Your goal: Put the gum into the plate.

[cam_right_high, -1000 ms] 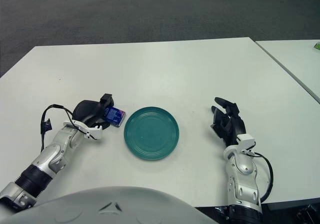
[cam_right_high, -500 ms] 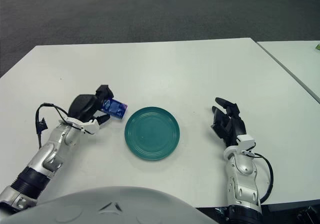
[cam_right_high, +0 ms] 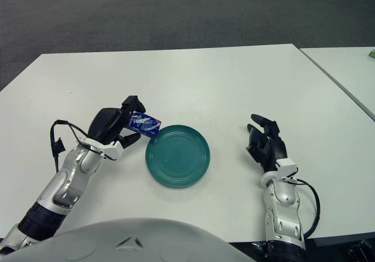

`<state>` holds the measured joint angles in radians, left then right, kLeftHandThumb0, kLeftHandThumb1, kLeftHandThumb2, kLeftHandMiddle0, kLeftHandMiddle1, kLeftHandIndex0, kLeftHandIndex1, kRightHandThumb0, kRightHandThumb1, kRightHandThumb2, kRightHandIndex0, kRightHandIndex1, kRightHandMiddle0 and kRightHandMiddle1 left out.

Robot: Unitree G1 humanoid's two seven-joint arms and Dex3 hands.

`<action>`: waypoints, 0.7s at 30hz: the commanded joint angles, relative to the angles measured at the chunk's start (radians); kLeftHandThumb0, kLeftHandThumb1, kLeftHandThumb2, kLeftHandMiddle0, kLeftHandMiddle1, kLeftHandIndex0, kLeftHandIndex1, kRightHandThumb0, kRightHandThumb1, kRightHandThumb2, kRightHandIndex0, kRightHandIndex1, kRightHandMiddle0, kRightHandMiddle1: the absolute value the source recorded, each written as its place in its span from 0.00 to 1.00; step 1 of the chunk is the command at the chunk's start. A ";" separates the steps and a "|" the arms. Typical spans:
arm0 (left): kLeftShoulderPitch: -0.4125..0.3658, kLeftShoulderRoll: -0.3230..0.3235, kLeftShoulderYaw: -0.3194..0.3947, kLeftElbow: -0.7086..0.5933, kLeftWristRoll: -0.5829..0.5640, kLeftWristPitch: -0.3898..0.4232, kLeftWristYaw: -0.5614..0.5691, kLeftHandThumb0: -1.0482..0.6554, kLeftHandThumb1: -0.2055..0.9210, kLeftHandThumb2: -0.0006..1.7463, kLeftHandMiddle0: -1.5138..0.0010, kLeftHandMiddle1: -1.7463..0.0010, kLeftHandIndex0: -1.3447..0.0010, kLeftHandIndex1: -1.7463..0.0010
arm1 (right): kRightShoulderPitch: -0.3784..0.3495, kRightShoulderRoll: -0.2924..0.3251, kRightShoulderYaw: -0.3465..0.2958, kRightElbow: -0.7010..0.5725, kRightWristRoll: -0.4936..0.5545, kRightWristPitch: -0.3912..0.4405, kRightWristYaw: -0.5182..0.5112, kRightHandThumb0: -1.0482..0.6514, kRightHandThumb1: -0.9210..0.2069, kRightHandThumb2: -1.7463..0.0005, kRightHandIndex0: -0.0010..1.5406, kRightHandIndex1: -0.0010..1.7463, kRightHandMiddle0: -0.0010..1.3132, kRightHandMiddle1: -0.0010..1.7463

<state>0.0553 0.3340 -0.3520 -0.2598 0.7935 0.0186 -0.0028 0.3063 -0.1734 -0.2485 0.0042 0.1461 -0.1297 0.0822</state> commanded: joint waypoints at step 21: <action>-0.062 -0.066 -0.122 -0.073 0.006 -0.001 -0.207 0.32 0.42 0.79 0.22 0.00 0.51 0.00 | 0.068 0.070 0.040 -0.010 -0.017 0.045 -0.030 0.17 0.00 0.53 0.21 0.24 0.00 0.58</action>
<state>0.0218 0.2638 -0.4688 -0.3424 0.8021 0.0397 -0.2007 0.3390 -0.1282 -0.2268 -0.0382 0.1358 -0.1297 0.0546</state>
